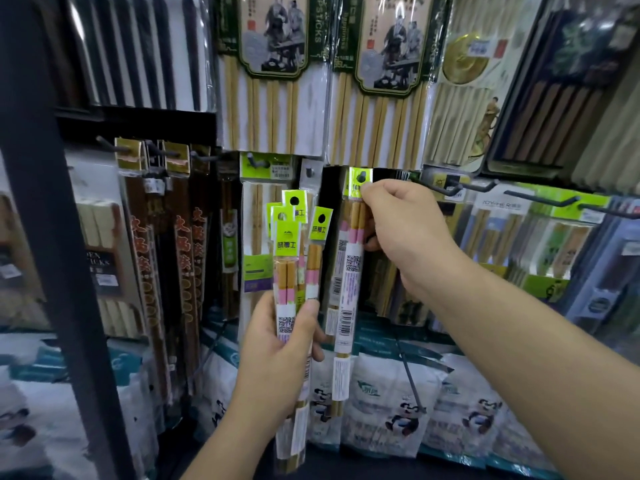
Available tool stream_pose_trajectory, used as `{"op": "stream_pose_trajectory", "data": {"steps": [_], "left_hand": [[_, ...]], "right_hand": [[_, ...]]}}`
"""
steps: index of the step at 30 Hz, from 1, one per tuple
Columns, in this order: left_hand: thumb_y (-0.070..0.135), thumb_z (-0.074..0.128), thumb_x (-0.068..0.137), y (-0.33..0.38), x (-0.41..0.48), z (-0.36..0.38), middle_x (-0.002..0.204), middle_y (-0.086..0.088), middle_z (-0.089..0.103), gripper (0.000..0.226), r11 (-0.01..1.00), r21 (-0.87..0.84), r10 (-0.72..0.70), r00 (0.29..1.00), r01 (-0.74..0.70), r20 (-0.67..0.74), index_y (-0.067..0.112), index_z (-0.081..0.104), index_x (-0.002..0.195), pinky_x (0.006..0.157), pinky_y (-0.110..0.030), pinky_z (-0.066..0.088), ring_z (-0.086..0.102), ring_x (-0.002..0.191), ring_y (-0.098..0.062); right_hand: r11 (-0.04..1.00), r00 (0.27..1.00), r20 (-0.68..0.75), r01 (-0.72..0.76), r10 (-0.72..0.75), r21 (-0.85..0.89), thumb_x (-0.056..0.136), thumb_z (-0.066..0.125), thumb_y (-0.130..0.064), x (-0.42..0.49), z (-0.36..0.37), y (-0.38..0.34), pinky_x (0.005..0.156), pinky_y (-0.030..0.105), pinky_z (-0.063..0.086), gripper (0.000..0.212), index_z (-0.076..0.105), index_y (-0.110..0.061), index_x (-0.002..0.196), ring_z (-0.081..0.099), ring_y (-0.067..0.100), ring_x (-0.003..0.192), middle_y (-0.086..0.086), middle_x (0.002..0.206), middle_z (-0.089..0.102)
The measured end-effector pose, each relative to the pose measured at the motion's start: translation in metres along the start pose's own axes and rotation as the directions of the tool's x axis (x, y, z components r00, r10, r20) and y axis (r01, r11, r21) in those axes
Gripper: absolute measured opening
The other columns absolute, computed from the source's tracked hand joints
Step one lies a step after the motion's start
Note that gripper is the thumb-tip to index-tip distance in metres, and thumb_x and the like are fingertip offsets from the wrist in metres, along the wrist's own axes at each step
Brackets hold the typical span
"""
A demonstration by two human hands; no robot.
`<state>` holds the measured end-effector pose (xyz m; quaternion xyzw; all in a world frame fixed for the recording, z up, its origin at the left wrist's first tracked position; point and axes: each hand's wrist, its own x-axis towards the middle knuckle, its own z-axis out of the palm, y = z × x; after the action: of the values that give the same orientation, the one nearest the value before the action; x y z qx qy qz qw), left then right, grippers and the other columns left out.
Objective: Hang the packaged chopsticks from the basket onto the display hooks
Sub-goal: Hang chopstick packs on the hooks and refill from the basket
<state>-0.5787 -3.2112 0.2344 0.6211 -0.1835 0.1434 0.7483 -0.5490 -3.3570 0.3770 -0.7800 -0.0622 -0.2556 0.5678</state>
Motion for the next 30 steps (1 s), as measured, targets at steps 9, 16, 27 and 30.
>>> {"op": "stream_pose_trajectory", "data": {"steps": [9, 16, 27, 30], "left_hand": [[0.044, 0.058, 0.094, 0.003, 0.0, 0.0, 0.074, -0.004, 0.066, 0.006, 1.0, -0.009, 0.021, 1.0, -0.021, -0.014, 0.042, 0.063, 0.096, 0.06, -0.02, 0.054, 0.059, 0.055, -0.016], [0.05, 0.059, 0.09, 0.008, -0.003, 0.001, 0.072, -0.006, 0.068, 0.011, 1.0, 0.01, -0.013, 1.0, 0.013, -0.002, 0.06, 0.062, 0.091, 0.058, -0.016, 0.053, 0.066, 0.057, -0.021], [0.052, 0.059, 0.09, 0.002, 0.0, 0.005, 0.096, 0.011, 0.078, 0.027, 1.0, 0.0, -0.007, 0.999, 0.008, -0.049, 0.037, 0.069, 0.11, 0.071, -0.014, 0.054, 0.073, 0.088, -0.004], [0.055, 0.056, 0.088, 0.001, 0.003, 0.002, 0.084, 0.011, 0.073, 0.039, 1.0, 0.029, -0.003, 0.997, 0.005, -0.071, 0.02, 0.067, 0.101, 0.065, -0.01, 0.051, 0.067, 0.069, 0.003]], "right_hand": [[0.981, 0.991, -0.136, -0.01, -0.016, -0.192, 0.105, 0.05, -0.035, 0.012, 0.012, 0.018, 0.064, 0.041, 0.052, 0.048, 0.059, 0.005, 0.081, 0.048, 0.016, 0.056, 0.006, 0.057, 0.047], [0.977, 0.973, -0.229, -0.072, 0.025, -0.201, 0.102, 0.055, -0.045, 0.002, 0.011, 0.026, 0.059, 0.032, 0.044, 0.041, 0.055, -0.013, 0.077, 0.053, 0.012, 0.062, 0.0, 0.064, 0.054], [0.997, 0.997, 0.041, 0.069, -0.067, -0.035, 0.104, 0.054, -0.022, -0.034, 0.014, 0.019, 0.053, 0.026, 0.045, 0.025, 0.063, -0.009, 0.085, 0.055, 0.02, 0.067, 0.015, 0.072, 0.057], [0.995, 0.994, -0.044, 0.101, -0.101, -0.012, 0.104, 0.053, -0.023, -0.02, 0.009, 0.01, 0.058, 0.032, 0.045, 0.028, 0.062, -0.005, 0.085, 0.059, 0.031, 0.069, 0.017, 0.075, 0.061]]}}
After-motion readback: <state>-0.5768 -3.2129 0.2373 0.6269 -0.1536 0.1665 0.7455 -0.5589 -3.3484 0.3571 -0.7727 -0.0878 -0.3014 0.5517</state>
